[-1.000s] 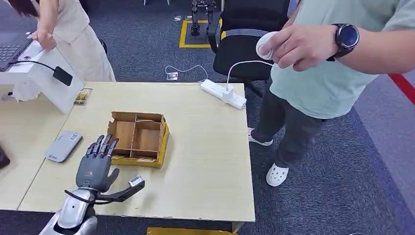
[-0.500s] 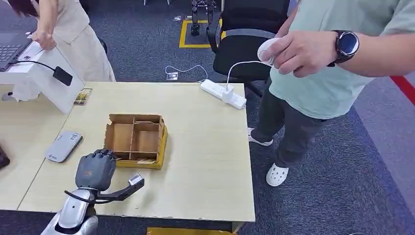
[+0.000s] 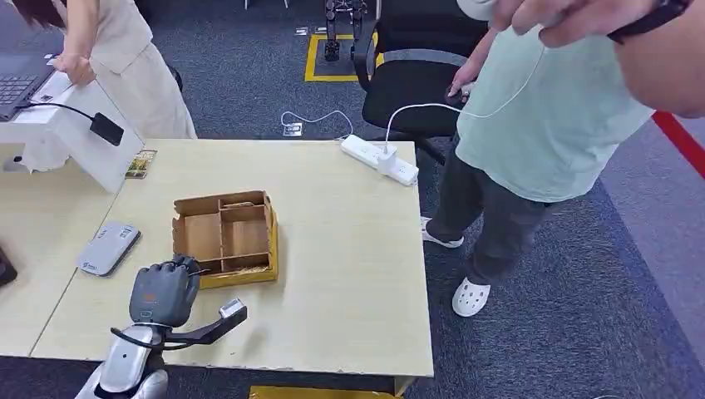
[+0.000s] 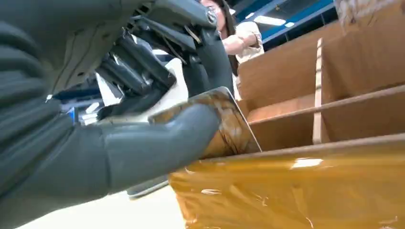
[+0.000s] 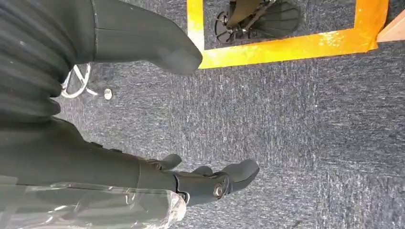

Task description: Pass the card to the sensor for recognition and then transmit it.

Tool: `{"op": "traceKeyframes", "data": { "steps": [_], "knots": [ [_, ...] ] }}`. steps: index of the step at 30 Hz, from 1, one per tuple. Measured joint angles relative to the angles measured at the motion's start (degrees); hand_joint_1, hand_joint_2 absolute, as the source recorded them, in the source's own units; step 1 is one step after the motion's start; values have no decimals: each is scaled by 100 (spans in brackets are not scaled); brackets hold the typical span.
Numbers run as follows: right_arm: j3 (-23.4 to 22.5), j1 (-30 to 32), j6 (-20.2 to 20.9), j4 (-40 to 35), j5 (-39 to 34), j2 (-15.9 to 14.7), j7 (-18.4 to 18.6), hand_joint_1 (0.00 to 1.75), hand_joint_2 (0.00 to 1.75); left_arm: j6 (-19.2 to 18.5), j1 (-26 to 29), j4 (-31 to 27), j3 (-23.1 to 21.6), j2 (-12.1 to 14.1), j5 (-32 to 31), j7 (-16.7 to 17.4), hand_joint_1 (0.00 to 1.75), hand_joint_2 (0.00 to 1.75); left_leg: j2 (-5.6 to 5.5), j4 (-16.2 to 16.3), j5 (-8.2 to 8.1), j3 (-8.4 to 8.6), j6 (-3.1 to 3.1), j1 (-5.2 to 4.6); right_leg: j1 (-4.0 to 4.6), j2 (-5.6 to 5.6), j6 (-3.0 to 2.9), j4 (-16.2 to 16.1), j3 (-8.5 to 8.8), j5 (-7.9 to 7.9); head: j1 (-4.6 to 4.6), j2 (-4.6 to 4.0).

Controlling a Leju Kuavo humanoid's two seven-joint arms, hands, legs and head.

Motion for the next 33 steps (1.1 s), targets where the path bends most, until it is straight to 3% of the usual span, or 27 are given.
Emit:
{"op": "traceKeyframes", "data": {
  "steps": [9, 16, 20, 25, 30, 33],
  "knots": [
    [-33, 11, 17, 0, 87, 2, -35, 0, 175, 15, -88, -437, 579, 577, 339, -205, 175, 175, 0, 0, 4, 0, -6, 13, 12, 2, -2, 2, -2, 0, 2, 0],
    [-111, 1, 17, 0, 100, 15, -55, 0, 175, -29, -528, -638, 1067, 1139, 557, -365, 175, 175, 0, 0, 6, 1, -5, 13, 12, 1, -6, 2, -1, 3, -2, 0],
    [-120, -11, 17, -4, 157, 20, -39, 0, 175, 61, -727, -634, 1097, 1163, 456, -393, 175, 175, 0, 1, 6, 0, -4, 11, 11, 0, -6, 2, 0, 4, -2, 0],
    [-120, -56, 15, -18, 321, 48, 18, 0, 175, 752, -1124, -472, 1097, 1018, 84, -144, 175, 175, -2, 2, 6, 0, -4, 10, 10, -2, -4, 0, 0, 6, -2, 0],
    [-105, -162, 48, -54, 481, 79, 85, 0, 175, 999, -1839, 217, 1097, 853, -455, 133, 175, 175, -3, 2, 19, 0, -3, 11, 10, -3, -11, 1, -2, 12, -2, 0],
    [-103, -241, 61, -92, 498, 96, 101, 0, 175, 1029, -2323, 728, 1095, 780, -536, 133, 175, 175, -2, 2, 23, 1, -7, 12, 11, -1, -13, 3, -2, 16, -2, 0]
  ]
}}
